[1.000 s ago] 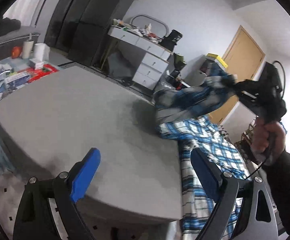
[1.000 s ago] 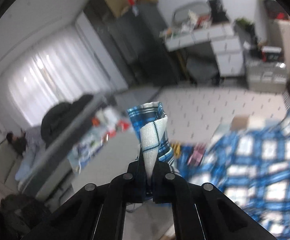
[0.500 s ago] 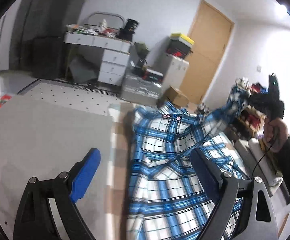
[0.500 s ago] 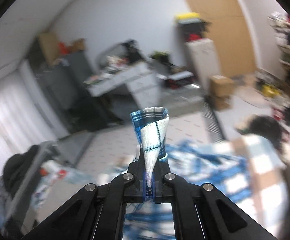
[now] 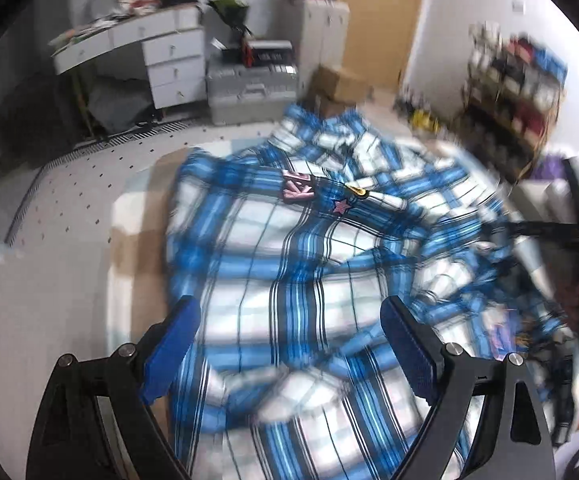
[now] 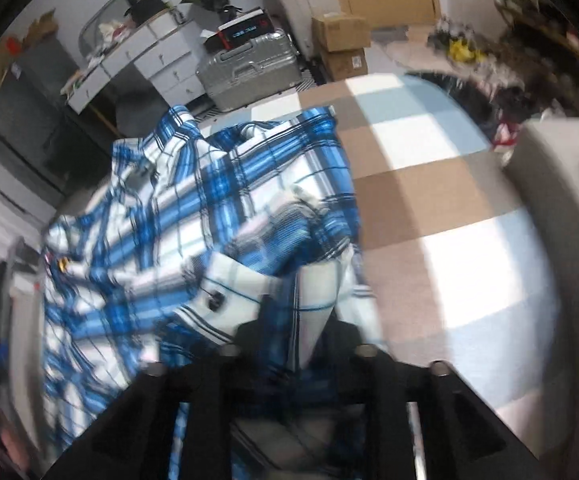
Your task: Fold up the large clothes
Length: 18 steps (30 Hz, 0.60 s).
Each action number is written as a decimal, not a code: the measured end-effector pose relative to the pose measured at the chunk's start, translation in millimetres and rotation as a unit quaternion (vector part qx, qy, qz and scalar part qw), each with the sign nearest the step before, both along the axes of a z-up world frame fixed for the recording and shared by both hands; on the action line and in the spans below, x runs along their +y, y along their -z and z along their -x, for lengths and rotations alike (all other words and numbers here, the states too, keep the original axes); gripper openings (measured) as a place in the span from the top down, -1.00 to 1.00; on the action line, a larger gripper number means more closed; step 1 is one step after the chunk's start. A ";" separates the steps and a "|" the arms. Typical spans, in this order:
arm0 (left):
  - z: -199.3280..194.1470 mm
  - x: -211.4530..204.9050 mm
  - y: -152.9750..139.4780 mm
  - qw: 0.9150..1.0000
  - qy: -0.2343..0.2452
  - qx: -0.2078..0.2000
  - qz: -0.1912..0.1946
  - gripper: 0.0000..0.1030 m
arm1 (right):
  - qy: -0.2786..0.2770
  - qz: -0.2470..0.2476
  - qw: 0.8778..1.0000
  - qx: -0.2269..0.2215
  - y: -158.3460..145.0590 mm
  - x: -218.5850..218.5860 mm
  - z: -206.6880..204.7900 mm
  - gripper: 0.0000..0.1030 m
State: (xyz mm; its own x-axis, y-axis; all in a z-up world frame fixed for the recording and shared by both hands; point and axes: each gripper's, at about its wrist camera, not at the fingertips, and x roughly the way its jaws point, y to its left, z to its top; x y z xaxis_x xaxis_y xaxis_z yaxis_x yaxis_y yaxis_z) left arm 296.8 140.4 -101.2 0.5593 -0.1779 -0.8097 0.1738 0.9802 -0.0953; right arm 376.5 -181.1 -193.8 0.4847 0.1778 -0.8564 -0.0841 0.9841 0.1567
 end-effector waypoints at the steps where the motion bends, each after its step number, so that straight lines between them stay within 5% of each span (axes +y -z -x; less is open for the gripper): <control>1: -12.1 -9.5 4.2 1.000 0.006 0.005 -0.015 -0.72 | -0.002 0.011 1.000 -0.007 -3.6 -2.2 3.1 0.36; 4: -41.8 -35.2 7.4 0.997 0.030 0.007 -0.065 -0.72 | -0.007 0.023 0.998 -0.050 -30.7 -4.8 18.3 0.13; 8: -70.9 -65.0 4.9 0.992 0.064 0.005 -0.106 -0.72 | -0.056 -0.001 0.995 -0.078 -48.6 10.7 19.3 -0.51; 13: -82.9 -113.5 1.4 0.976 0.175 -0.004 -0.133 -0.73 | -0.070 -0.033 0.997 -0.008 -10.7 32.4 -4.2 -0.52; 16: -91.5 -147.7 23.4 0.952 0.234 0.013 -0.198 -0.73 | -0.067 -0.038 0.997 0.028 12.7 40.4 -6.8 -0.29; 18: -90.3 -167.4 47.0 0.926 0.274 0.033 -0.256 -0.72 | -0.070 -0.035 0.996 0.039 21.7 44.4 -6.1 0.48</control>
